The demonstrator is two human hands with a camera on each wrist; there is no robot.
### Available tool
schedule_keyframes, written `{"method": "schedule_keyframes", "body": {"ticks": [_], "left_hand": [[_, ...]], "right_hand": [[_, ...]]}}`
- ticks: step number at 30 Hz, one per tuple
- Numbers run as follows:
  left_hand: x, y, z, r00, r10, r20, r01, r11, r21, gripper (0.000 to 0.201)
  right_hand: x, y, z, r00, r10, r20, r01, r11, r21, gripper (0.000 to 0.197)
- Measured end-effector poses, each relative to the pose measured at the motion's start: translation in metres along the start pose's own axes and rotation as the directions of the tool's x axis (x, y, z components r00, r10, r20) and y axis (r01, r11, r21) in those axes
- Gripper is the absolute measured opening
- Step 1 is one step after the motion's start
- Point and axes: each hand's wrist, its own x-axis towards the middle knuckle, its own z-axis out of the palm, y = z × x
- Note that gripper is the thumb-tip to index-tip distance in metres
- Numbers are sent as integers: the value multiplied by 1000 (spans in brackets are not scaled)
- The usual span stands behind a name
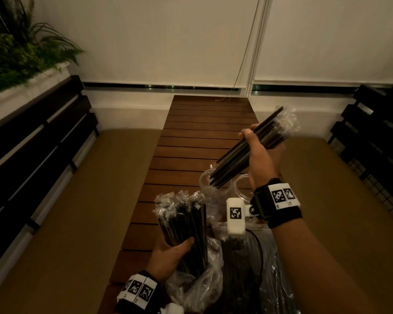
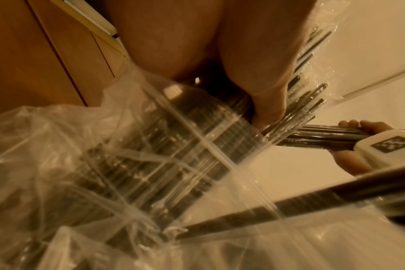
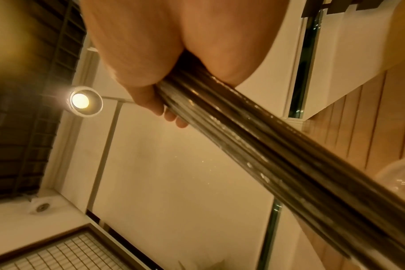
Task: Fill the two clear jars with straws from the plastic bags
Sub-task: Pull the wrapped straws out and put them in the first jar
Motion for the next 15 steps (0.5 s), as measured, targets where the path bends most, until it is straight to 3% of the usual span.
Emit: {"method": "schedule_keyframes", "body": {"ticks": [8,15], "left_hand": [[-1,1,1,999,48,8,-48,999,8,27],[1,-2,-1,1000,31,3,-31,999,-12,29]], "right_hand": [[-1,35,7,987,145,-69,-152,981,-122,13],[7,10,12,993,7,-115,-14,998,-61,10]]}}
